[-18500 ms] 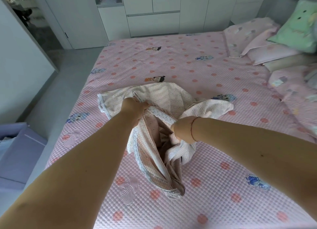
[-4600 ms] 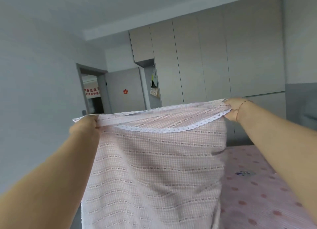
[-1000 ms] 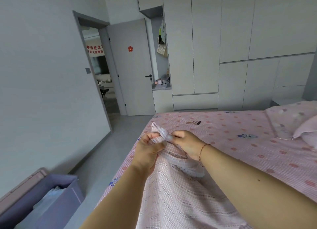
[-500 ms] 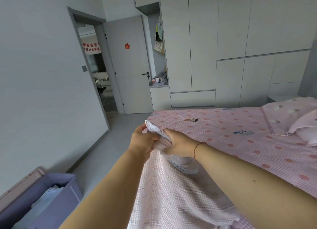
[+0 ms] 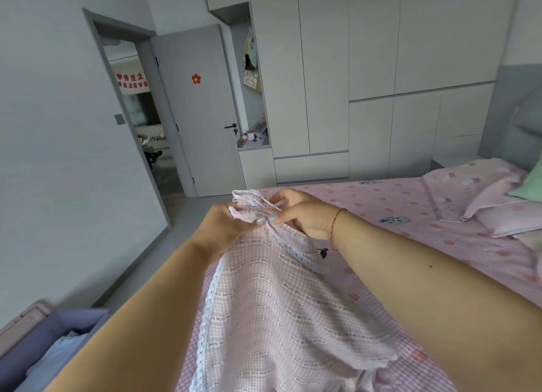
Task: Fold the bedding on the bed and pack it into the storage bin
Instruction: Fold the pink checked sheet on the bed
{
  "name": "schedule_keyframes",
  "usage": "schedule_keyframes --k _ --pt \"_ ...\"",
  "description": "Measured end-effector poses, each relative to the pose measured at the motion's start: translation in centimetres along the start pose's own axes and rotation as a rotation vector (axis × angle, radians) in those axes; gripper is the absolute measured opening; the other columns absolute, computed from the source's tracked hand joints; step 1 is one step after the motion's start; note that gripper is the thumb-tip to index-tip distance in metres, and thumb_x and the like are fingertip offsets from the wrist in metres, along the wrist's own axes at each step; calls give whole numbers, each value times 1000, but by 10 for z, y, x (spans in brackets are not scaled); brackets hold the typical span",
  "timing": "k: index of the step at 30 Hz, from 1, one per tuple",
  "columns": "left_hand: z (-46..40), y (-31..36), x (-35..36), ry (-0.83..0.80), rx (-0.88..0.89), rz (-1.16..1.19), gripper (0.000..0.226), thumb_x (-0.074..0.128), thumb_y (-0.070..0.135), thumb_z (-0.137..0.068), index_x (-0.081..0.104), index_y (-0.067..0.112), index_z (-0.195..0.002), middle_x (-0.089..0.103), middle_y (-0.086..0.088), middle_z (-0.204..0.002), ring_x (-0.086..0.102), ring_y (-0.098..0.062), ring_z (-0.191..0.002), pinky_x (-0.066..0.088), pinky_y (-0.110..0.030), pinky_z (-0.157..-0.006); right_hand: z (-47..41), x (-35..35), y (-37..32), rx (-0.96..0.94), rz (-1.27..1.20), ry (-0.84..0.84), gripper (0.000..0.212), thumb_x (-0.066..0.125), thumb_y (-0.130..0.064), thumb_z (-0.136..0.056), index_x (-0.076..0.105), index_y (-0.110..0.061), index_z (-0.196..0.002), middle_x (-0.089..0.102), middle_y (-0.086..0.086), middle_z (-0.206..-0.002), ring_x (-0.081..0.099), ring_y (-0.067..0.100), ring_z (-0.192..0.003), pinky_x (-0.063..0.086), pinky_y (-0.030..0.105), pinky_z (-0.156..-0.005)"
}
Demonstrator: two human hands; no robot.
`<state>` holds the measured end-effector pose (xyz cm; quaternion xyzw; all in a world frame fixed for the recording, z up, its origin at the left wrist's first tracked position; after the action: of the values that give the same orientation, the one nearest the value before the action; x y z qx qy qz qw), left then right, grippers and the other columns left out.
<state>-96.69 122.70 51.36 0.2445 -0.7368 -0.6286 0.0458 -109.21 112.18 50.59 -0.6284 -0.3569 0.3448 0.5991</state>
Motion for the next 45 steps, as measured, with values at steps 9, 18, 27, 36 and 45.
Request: schedule_keyframes --k 9,18,27,36,45 --pt "0 44 -44 77 162 305 10 76 11 -56 72 12 -65 69 0 -65 67 -11 -60 56 -23 -59 32 -25 60 327 870 -213 64 76 -26 -77 49 -24 -136 55 -6 -131 51 12 -113 41 17 -87" --pt "-3 71 -92 187 187 268 9 68 4 -79 69 11 -75 72 0 -72 70 -12 -68 59 -28 -68 34 -90 104 501 1242 -58 19 71 -30 -77 59 -17 -83 57 0 -83 57 18 -75 51 27 -68" --pt "-2 6 -120 568 40 178 11 69 1 -84 66 11 -83 71 8 -64 66 -7 -59 56 -24 -63 34 -159 48 384 1206 218 9 67 -23 -83 59 -21 -88 62 0 -95 58 18 -86 44 22 -67" --pt "-24 70 -137 751 130 131 22 81 31 -76 67 18 -85 63 6 -76 60 -18 -76 50 -32 -68 40 -202 -120 -109 778 1039 18 62 -38 -70 60 -20 -72 59 18 -112 56 24 -98 39 21 -80" --pt "-18 204 -143 886 529 262 19 77 37 -77 64 24 -72 64 16 -73 59 -1 -68 51 -24 -67 56 -200 -250 -578 -13 1123 50 41 -50 -89 52 -15 -124 56 14 -118 56 27 -109 46 32 -89"
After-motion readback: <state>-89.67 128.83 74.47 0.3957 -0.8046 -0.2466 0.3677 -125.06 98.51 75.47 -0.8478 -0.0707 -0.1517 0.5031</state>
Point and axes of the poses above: each hand's wrist, its own z-axis away from the middle knuckle, its own x-axis out of the palm, y = z × x, the point moved 4 cm from there along -z, towards the middle knuckle
